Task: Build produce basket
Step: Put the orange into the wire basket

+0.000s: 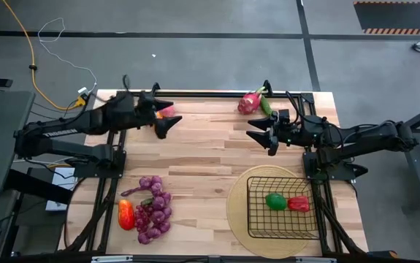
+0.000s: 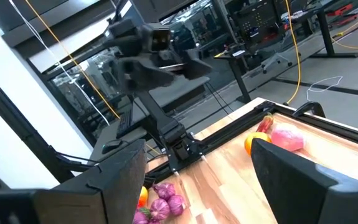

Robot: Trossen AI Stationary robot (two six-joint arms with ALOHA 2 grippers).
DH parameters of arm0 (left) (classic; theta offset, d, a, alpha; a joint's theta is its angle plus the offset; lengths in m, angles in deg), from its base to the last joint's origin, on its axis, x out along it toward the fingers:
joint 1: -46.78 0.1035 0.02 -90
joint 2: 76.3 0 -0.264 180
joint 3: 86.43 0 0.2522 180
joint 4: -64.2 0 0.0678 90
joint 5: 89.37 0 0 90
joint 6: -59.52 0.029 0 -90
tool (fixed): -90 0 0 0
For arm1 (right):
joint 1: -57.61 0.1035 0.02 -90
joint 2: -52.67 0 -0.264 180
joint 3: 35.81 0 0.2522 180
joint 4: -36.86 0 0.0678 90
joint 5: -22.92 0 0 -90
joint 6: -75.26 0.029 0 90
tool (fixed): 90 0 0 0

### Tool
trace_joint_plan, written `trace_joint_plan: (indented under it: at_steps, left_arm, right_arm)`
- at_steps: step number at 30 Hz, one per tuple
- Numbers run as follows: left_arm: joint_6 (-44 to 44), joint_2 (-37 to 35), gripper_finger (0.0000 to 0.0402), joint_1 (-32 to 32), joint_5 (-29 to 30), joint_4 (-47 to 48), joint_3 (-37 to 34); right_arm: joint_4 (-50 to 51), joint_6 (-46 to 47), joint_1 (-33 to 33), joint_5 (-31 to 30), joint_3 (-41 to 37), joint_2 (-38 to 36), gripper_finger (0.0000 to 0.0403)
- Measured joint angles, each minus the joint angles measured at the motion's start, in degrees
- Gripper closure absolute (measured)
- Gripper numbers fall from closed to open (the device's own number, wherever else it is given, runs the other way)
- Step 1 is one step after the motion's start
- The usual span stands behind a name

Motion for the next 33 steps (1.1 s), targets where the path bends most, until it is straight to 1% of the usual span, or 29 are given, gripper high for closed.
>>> trace_joint_plan:
  at_steps: [3, 5, 7, 11, 14, 18, 22, 26, 30, 33]
  left_arm:
    - [1.6, 4.0, 0.0012, 3.4, 4.9, 11.6, 5.3]
    - [0.8, 7.0, 0.0011, 7.0, 6.1, 18.0, 7.8]
    - [0.2, 10.1, 0.0011, 11.1, 5.7, 23.5, 9.0]
    - [0.1, 16.8, 0.0011, 18.9, 3.1, 32.7, 9.1]
    - [0.1, 22.2, 0.0011, 23.5, 2.8, 37.8, 9.1]
    - [1.4, 28.9, 0.0011, 27.9, 1.6, 39.5, 9.1]
    - [2.7, 34.1, 0.0011, 30.9, -3.6, 39.5, 9.1]
    - [2.9, 37.6, 0.0011, 32.6, -6.2, 39.6, 9.1]
    - [3.0, 39.6, 0.0011, 33.3, -9.5, 40.6, 9.1]
    - [3.9, 41.1, 0.0011, 33.3, -9.7, 41.2, 9.1]
  right_arm:
    - [0.0, 0.0, 0.0, 0.0, 0.0, 0.0, 0.0126]
    - [0.0, 0.0, 0.0, 0.0, 0.0, 0.0, 0.0126]
    - [0.0, 0.0, 0.0, 0.0, 0.0, 0.0, 0.0126]
    - [0.1, 0.0, 0.0, 0.0, 0.0, 0.0, 0.0126]
    - [0.3, 0.0, 0.0, 0.0, 0.0, 0.0, 0.0126]
    - [0.5, 0.0, 0.0, 0.0, 0.0, 0.0, 0.0126]
    - [0.5, 0.0, 0.0, 0.0, 0.0, 0.0, 0.0126]
    - [0.9, 0.0, 0.0, 0.0, 0.0, 0.0, 0.0126]
    - [2.1, 0.0, 0.0, 0.0, 0.0, 0.0, 0.0126]
    - [2.9, 0.0, 0.0, 0.0, 0.0, 0.0, 0.0126]
